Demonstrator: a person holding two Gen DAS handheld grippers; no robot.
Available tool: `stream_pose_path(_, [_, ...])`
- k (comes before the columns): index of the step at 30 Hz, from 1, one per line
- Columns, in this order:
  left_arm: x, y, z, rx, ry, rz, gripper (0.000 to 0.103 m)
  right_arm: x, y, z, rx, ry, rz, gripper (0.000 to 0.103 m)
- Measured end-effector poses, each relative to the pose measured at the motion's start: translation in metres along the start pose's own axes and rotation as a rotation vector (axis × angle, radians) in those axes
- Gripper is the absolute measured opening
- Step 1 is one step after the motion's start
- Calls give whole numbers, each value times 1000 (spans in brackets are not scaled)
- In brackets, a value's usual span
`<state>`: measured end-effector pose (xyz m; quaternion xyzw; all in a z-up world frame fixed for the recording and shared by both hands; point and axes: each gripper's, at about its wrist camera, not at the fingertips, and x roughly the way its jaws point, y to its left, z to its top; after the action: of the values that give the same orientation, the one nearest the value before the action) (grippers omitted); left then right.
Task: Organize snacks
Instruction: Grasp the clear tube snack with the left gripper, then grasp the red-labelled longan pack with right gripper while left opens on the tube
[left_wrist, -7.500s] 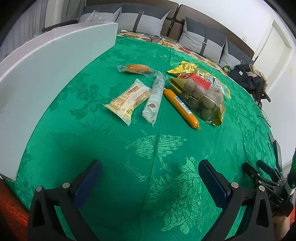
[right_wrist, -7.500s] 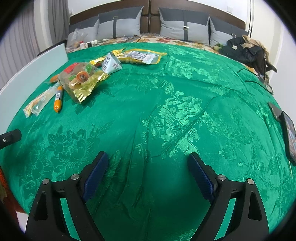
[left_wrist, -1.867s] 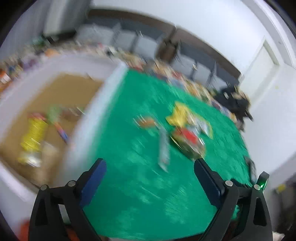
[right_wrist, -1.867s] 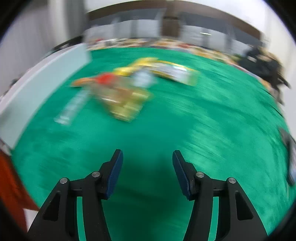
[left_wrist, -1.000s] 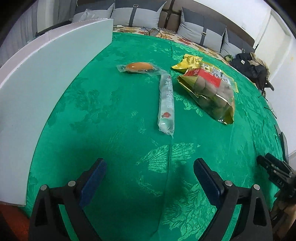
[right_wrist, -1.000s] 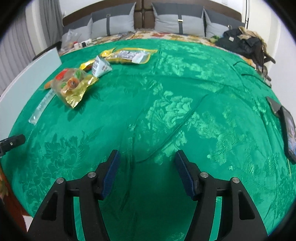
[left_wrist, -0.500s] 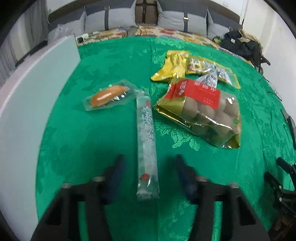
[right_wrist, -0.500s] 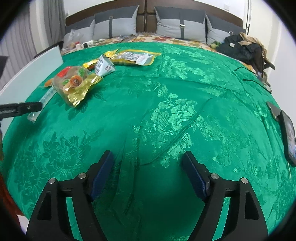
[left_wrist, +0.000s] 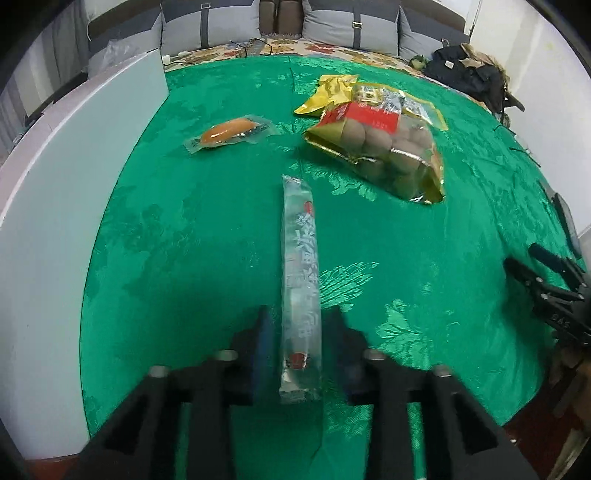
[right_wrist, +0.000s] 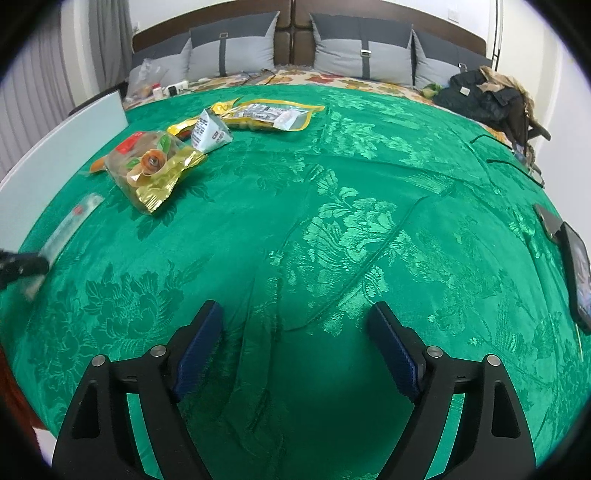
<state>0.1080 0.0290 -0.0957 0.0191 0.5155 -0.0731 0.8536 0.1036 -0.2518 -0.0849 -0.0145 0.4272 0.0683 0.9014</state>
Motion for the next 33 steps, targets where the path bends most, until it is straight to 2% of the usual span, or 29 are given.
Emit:
stream_pose_path(2, [4, 2, 3, -21, -23, -6, 58, 0, 0, 0, 0, 0, 0, 86])
stream_pose_path(6, [10, -1, 7, -13, -58, 19, 64, 0, 0, 0, -1, -3, 2, 86])
stream_pose_path(10, [13, -3, 6, 29, -88, 64, 66, 0, 0, 0, 0, -4, 2, 86])
stream_pose_path(21, [16, 1, 5, -6, -88, 89, 80, 0, 0, 0, 0, -5, 1, 86])
stream_pose_path(33, [16, 1, 6, -17, -82, 99, 83, 0, 0, 0, 0, -5, 2, 86])
